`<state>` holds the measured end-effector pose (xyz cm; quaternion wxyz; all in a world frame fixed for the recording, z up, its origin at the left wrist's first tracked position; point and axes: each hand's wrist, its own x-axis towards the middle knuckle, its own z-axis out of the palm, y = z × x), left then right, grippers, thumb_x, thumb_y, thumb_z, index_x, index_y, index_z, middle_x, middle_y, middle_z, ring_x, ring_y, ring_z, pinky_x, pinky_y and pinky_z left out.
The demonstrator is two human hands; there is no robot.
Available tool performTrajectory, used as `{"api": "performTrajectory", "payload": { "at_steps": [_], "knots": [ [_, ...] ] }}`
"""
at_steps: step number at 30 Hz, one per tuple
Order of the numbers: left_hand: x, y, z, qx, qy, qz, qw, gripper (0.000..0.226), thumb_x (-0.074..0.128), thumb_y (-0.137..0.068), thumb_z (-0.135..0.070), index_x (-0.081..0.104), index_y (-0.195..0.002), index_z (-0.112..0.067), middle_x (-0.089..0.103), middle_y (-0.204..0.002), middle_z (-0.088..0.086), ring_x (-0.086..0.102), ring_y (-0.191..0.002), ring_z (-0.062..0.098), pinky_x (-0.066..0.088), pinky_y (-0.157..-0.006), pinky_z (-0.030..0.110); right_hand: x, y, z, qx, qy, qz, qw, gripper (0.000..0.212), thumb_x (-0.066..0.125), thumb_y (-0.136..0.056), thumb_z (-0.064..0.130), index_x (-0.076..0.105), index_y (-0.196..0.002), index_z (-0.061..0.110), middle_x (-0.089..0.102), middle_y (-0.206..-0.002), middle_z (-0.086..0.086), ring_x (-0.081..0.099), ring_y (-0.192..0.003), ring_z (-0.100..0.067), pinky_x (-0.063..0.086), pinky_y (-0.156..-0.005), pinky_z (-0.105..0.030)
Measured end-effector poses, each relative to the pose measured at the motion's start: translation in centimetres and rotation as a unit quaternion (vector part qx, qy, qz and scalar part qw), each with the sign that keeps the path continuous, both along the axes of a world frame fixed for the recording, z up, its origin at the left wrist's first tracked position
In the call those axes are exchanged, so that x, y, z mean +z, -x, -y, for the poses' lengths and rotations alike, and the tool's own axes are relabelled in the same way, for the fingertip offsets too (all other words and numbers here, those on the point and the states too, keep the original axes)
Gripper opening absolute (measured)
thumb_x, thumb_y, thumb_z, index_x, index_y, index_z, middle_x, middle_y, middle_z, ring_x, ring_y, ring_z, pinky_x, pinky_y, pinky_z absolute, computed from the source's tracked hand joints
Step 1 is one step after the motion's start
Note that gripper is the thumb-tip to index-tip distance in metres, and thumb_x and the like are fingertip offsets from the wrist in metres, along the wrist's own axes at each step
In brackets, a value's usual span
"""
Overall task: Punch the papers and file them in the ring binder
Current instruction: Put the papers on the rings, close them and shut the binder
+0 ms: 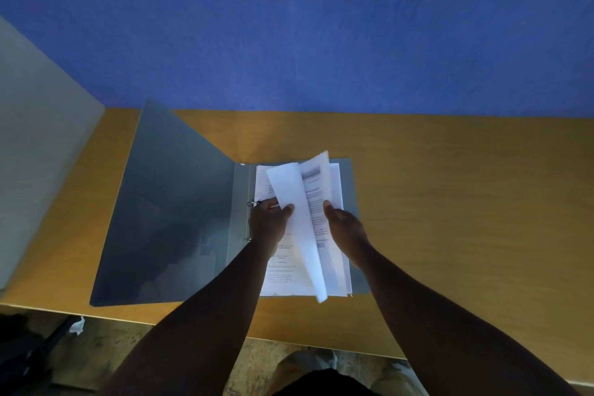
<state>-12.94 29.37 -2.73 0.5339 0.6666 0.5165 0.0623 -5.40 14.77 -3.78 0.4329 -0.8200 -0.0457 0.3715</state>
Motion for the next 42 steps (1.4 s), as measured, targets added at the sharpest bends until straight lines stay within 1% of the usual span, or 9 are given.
{"api": "performTrajectory", "payload": {
  "at_steps": [2,5,13,17,24,28,33,36,42],
  "knots": [
    [0.5,0.1,-0.5,0.024,-0.052,-0.014,0.998,0.032,0.073,-0.082,-0.031,0.071,-0.11,-0.016,0.073,-0.103,-0.006,0.068,-0.087,0.014,0.057,-0.081,0.029,-0.7,-0.1,0.0,-0.027,0.016,-0.001,0.999,0.076,0.029,-0.088,0.075,0.067,-0.11,0.013,0.069,-0.107,-0.006,0.064,-0.099,-0.024,0.044,-0.079,-0.03],
    [1.4,0.2,-1.4,0.064,-0.094,-0.012,0.993,0.033,0.069,-0.085,-0.025,0.065,-0.116,-0.016,0.069,-0.108,-0.004,0.065,-0.091,0.013,0.046,-0.078,0.022,-1.3,-0.4,-0.1,-0.043,0.052,0.028,0.997,0.061,0.034,-0.097,0.058,0.067,-0.109,0.008,0.069,-0.104,-0.008,0.065,-0.099,-0.027,0.045,-0.078,-0.03],
    [2.2,0.9,-3.8,0.076,-0.233,-0.038,0.969,0.03,0.06,-0.093,-0.025,0.055,-0.122,-0.017,0.067,-0.118,0.002,0.065,-0.105,0.023,0.048,-0.084,0.028,-1.7,-0.8,-0.2,-0.058,0.11,0.043,0.991,0.045,0.038,-0.1,0.041,0.068,-0.111,0.009,0.068,-0.109,-0.011,0.061,-0.099,-0.027,0.045,-0.082,-0.03],
    [2.4,1.2,-4.5,0.102,-0.239,-0.042,0.965,0.029,0.058,-0.093,-0.021,0.052,-0.121,-0.022,0.068,-0.119,0.002,0.066,-0.105,0.028,0.053,-0.088,0.037,-1.7,-0.8,-0.1,-0.058,0.106,0.037,0.992,0.046,0.037,-0.1,0.043,0.068,-0.109,0.01,0.067,-0.107,-0.01,0.061,-0.099,-0.027,0.045,-0.081,-0.031],
    [1.6,0.6,-3.3,-0.091,-0.188,0.006,0.978,0.022,0.055,-0.096,-0.006,0.071,-0.104,-0.019,0.07,-0.117,-0.002,0.062,-0.111,0.018,0.041,-0.087,0.018,-0.1,-0.5,-0.7,-0.043,0.09,0.043,0.994,0.061,0.017,-0.102,0.054,0.049,-0.065,0.017,0.044,-0.058,0.003,0.047,-0.058,-0.014,0.036,-0.061,-0.027],
    [1.3,0.3,-2.2,-0.137,-0.124,0.014,0.983,0.022,0.058,-0.096,-0.015,0.076,-0.107,-0.02,0.072,-0.116,-0.005,0.064,-0.111,0.013,0.043,-0.087,0.016,0.8,-0.1,-0.3,-0.062,0.005,0.023,0.998,0.059,0.023,-0.101,0.057,0.064,-0.071,0.026,0.063,-0.074,0.006,0.058,-0.069,-0.009,0.038,-0.056,-0.023],
    [2.3,-0.6,-0.6,-0.173,-0.118,-0.048,0.977,0.054,0.053,-0.088,-0.068,0.073,-0.11,-0.023,0.07,-0.116,-0.01,0.063,-0.107,0.013,0.046,-0.088,0.025,0.7,0.2,-0.4,-0.057,-0.082,-0.015,0.995,0.05,0.038,-0.102,0.047,0.078,-0.092,0.017,0.063,-0.111,0.004,0.06,-0.089,-0.011,0.042,-0.068,-0.02],
    [2.8,-1.1,0.1,-0.181,-0.126,-0.088,0.971,0.064,0.049,-0.076,-0.084,0.07,-0.103,-0.03,0.067,-0.106,-0.014,0.062,-0.099,0.012,0.049,-0.086,0.03,0.6,0.5,-0.7,-0.057,-0.096,-0.024,0.993,0.04,0.045,-0.101,0.041,0.078,-0.094,0.019,0.057,-0.113,0.001,0.058,-0.101,-0.018,0.043,-0.077,-0.019],
    [2.3,-1.2,0.2,-0.183,-0.149,-0.081,0.968,0.046,0.066,-0.082,-0.06,0.074,-0.105,-0.021,0.074,-0.106,-0.006,0.069,-0.093,0.019,0.057,-0.083,0.036,0.5,0.8,-0.8,-0.064,-0.12,-0.025,0.99,0.028,0.056,-0.096,0.031,0.072,-0.106,0.011,0.066,-0.107,0.005,0.064,-0.091,-0.012,0.044,-0.057,-0.004]
  ]
}}
